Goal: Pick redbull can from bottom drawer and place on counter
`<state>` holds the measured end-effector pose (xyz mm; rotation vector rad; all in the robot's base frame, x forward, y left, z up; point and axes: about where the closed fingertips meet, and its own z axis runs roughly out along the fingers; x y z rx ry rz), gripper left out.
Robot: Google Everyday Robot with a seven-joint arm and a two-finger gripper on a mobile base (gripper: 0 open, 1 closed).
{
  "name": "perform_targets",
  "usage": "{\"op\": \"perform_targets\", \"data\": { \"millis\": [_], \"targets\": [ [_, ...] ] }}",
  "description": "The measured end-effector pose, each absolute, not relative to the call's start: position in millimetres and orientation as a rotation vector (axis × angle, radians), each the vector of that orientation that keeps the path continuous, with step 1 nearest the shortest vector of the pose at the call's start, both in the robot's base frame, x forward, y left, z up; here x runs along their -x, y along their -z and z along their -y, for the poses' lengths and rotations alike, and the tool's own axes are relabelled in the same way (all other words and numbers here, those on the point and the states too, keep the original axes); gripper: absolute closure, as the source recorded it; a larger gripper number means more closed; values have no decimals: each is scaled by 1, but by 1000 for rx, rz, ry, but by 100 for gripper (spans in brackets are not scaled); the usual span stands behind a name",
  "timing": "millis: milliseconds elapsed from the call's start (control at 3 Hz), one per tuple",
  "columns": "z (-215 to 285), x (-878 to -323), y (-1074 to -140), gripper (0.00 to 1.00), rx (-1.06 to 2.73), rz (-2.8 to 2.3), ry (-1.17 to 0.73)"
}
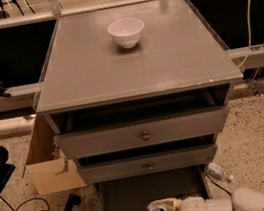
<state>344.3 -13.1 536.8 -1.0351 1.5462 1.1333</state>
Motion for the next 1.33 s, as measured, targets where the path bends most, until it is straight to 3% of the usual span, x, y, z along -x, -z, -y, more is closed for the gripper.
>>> {"op": "perform_targets", "data": {
  "millis": [667, 1333],
  "targets": [
    [81, -363, -663, 100, 851, -1626, -1016],
    [108, -387, -674, 100, 720, -1687, -927]
  ]
}}
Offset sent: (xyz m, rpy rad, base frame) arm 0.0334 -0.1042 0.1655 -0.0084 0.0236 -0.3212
